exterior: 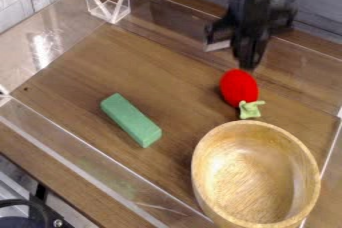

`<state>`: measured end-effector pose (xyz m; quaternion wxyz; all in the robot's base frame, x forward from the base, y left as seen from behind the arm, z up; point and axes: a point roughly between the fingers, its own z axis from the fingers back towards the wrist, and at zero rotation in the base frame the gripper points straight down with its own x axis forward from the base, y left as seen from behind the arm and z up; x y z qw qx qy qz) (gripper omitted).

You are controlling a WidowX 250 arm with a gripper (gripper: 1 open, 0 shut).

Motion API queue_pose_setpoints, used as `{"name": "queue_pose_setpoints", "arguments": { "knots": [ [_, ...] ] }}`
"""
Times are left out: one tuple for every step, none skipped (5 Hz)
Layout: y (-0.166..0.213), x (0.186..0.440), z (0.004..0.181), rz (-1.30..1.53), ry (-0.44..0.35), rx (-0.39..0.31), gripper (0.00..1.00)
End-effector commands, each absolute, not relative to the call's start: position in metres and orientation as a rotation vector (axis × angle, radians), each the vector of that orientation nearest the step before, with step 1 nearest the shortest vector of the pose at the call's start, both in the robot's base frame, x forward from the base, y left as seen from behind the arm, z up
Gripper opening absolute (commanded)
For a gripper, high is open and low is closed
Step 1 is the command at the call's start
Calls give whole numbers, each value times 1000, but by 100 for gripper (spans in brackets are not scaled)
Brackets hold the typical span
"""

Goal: Move the red object to the left side of the table

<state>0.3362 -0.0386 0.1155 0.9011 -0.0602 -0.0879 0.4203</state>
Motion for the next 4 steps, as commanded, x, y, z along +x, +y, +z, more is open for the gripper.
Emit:
{"name": "queue_pose_setpoints", "arguments": {
  "knots": [
    [-33,342,152,914,-260,-189,0],
    [-47,337,134,963,-255,-169,100],
    [-52,330,125,983,-244,-147,100],
    [-56,327,114,970,-236,-133,100]
  ]
}}
